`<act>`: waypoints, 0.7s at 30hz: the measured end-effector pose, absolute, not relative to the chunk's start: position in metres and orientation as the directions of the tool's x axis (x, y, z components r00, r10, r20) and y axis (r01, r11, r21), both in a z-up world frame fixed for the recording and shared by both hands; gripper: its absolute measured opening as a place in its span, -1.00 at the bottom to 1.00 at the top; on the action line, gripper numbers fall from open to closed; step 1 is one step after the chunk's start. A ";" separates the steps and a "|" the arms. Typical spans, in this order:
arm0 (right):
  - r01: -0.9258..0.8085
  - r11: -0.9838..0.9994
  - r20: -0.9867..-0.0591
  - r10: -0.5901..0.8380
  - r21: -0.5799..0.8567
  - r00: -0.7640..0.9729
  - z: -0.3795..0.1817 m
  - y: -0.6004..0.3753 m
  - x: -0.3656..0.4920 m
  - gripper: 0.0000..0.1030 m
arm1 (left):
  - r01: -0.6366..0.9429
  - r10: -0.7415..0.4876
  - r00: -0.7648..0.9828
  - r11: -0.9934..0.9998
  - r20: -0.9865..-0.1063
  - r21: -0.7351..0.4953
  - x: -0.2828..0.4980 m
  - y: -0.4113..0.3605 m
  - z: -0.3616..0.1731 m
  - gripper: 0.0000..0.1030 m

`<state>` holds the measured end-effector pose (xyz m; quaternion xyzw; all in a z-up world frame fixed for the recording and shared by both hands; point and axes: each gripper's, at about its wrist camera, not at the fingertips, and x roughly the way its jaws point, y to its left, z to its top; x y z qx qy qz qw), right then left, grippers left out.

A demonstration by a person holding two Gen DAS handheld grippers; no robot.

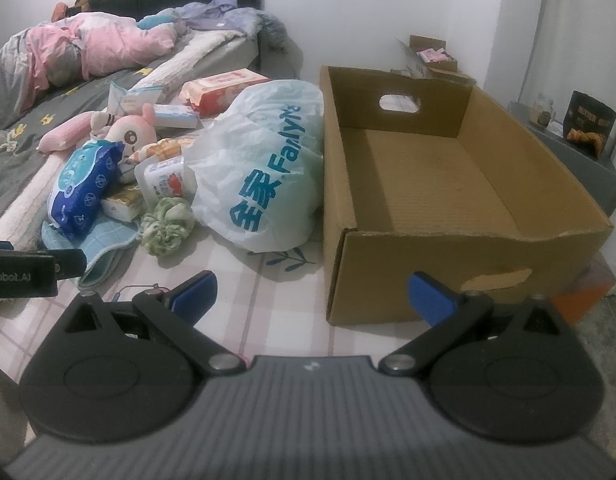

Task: Organize soft objects

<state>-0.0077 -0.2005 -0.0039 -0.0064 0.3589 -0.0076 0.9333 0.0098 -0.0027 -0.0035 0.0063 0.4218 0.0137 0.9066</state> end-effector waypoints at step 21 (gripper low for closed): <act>0.004 0.999 -0.643 -0.027 -0.037 0.765 0.007 -0.193 -0.015 0.98 | -0.017 -0.023 0.718 0.999 -0.696 -0.051 -0.002 0.012 0.007 0.99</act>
